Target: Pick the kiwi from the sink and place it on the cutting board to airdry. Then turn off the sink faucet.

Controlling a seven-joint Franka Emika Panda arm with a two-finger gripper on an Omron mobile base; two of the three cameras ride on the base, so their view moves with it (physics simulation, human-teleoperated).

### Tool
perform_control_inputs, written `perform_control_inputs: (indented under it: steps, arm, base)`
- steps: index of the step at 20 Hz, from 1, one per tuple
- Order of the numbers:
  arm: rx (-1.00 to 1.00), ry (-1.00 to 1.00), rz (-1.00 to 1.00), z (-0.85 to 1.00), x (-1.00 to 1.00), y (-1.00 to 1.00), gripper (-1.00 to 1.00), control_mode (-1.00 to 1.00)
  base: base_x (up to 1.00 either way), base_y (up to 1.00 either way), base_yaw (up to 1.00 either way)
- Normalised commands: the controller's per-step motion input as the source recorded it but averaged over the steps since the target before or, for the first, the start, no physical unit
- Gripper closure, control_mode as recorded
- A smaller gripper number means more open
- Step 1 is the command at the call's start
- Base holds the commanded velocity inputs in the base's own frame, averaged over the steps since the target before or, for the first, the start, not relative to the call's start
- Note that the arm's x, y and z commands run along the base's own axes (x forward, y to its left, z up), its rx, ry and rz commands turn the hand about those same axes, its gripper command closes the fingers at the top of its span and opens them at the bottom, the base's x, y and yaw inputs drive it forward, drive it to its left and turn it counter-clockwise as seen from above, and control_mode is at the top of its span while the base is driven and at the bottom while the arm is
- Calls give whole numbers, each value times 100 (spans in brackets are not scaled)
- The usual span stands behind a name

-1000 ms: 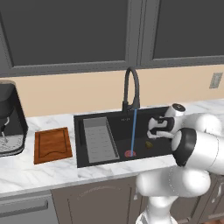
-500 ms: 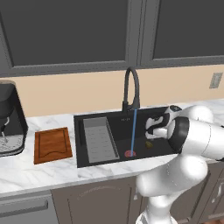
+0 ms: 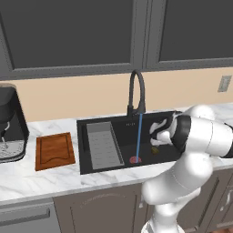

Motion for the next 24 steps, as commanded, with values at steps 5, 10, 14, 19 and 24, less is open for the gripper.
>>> perform_control_inputs:
  steps: [5, 10, 14, 19, 24]
  arm:
    - [0, 2, 0, -18, 18, 0, -100, -100]
    - [0, 1, 0, -17, 19, -1, -100, -100]
    - [0, 0, 0, -18, 16, -6, -100, -100]
    - [0, 0, 0, -20, 18, -9, -100, -100]
    - [0, 0, 0, -21, 20, -9, -100, -100]
  base:
    - [0, 0, 0]
    - [0, 0, 0]
    - [0, 0, 0]
    - [0, 0, 0]
    - [0, 0, 0]
